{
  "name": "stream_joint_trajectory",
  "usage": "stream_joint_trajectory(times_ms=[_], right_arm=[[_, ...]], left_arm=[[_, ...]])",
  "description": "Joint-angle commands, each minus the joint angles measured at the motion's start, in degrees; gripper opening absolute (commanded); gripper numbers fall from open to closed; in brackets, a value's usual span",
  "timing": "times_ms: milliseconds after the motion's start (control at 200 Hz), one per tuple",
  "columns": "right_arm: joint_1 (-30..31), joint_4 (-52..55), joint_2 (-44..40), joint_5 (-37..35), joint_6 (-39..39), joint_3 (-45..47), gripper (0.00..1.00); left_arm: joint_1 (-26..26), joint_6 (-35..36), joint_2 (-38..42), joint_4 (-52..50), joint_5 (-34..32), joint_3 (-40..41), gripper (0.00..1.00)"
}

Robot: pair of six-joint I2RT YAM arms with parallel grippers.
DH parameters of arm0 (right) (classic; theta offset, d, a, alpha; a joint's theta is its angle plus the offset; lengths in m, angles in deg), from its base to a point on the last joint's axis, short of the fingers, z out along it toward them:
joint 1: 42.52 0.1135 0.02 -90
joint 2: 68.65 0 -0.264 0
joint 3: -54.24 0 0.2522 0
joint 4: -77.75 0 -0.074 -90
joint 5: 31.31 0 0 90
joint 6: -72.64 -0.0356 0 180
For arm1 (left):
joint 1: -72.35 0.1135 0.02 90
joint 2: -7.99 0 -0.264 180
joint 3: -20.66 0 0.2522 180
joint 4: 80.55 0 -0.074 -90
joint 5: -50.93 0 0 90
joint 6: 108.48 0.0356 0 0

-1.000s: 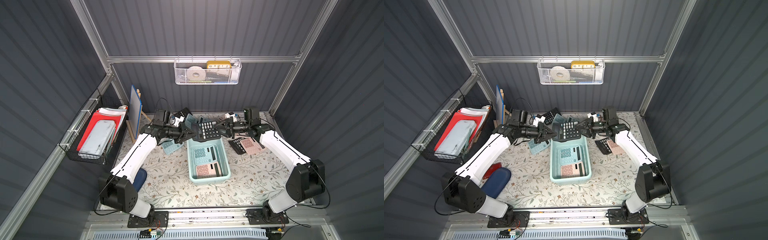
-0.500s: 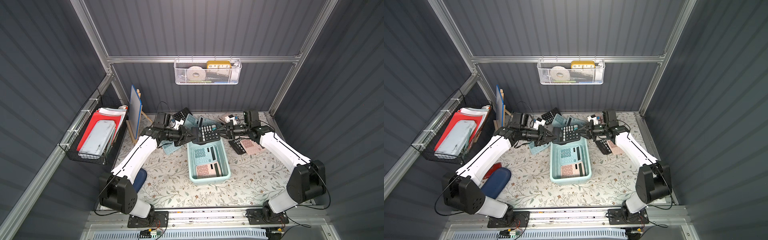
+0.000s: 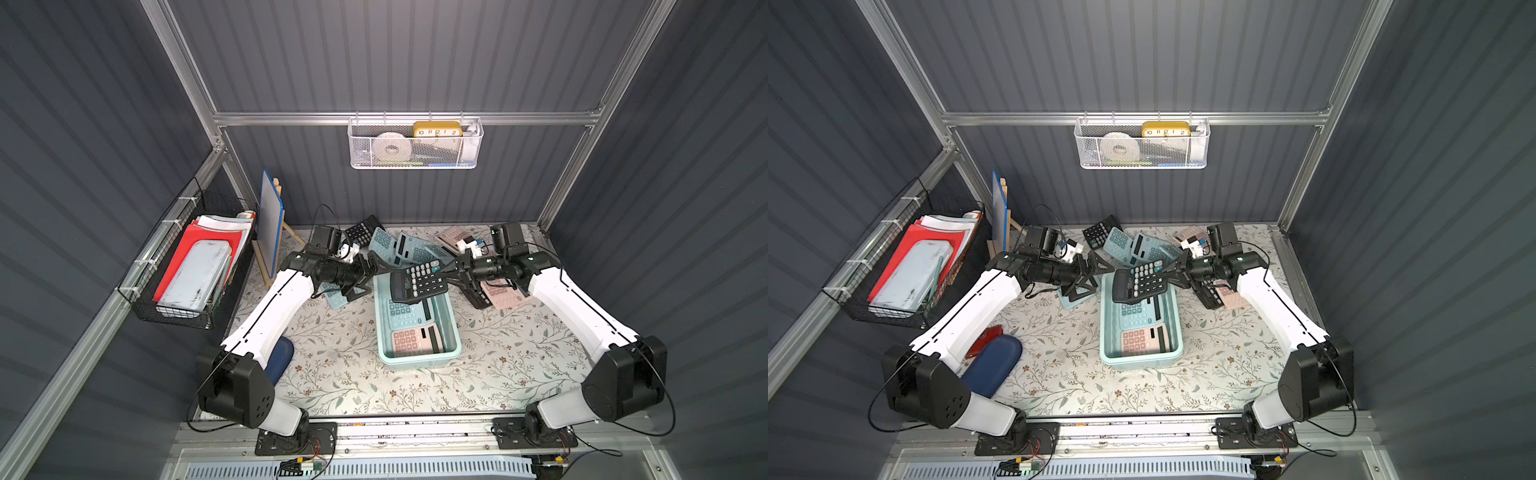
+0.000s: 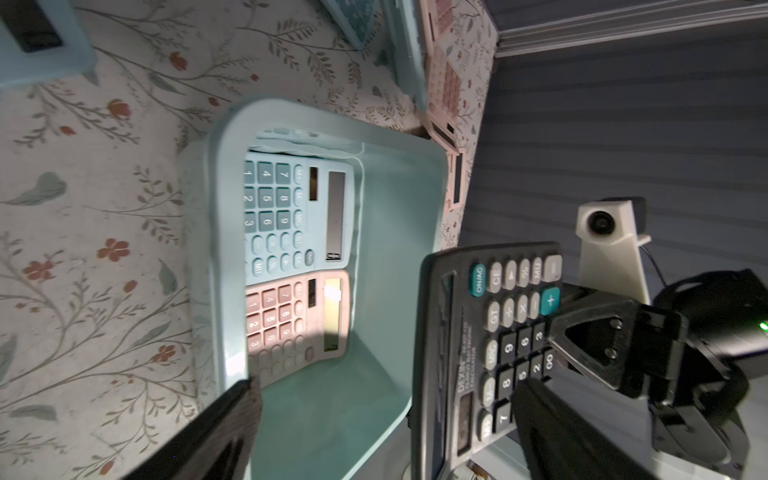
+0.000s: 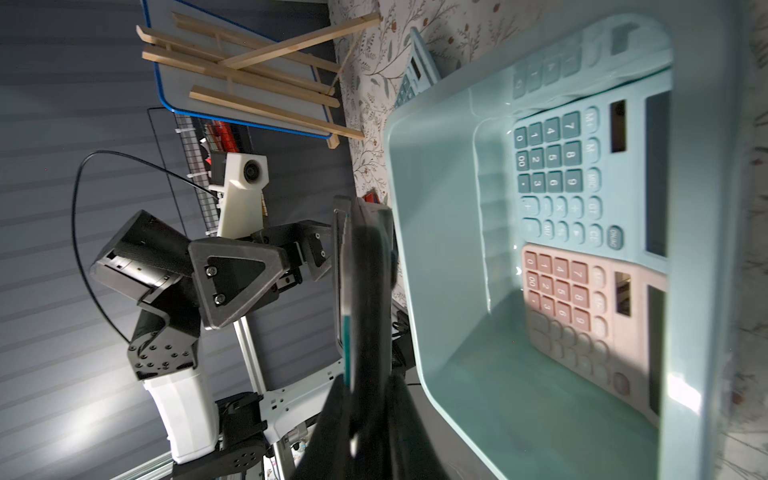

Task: Put the calculator in the storage box
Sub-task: Place the calculator in the storage box.

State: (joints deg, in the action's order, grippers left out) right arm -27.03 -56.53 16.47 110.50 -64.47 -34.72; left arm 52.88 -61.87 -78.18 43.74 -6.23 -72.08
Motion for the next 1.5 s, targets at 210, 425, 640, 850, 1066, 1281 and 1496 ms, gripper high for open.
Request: stream_joint_trajectory(times_ms=[210,425,640,850,1066,1281,1496], right_arm=[[2.13,11.59,-1.16,-11.52,11.99,-4.44,0.0],[3.52,12.53,-0.63,-16.97,12.72,-3.31,0.0],[5.81,11.09,2.46,-18.91,13.32,-3.86,0.0],[8.1,7.91,5.87,-21.79,12.75,-3.63,0.0],[9.77,5.49,7.76,-23.98,12.37,-2.9,0.0],[11.07,1.57,9.56,-23.91,11.38,-1.73,0.0],[12.85,-0.85,12.38,-25.71,11.01,-2.4,0.0]], left_arm=[[0.05,1.6,0.4,-9.94,-8.62,-5.44,0.99],[0.04,1.32,1.17,-11.35,-11.81,-3.48,0.99],[0.04,0.6,-0.5,-9.54,-10.78,-3.44,0.99],[0.04,1.27,-1.64,-10.1,-11.39,-3.59,1.0],[0.04,1.6,-2.62,-9.01,-10.01,-2.58,0.99],[0.04,2.72,-3.26,-8.98,-9.91,-2.63,0.99],[0.05,3.22,-3.21,-9.1,-9.9,-0.31,1.0]])
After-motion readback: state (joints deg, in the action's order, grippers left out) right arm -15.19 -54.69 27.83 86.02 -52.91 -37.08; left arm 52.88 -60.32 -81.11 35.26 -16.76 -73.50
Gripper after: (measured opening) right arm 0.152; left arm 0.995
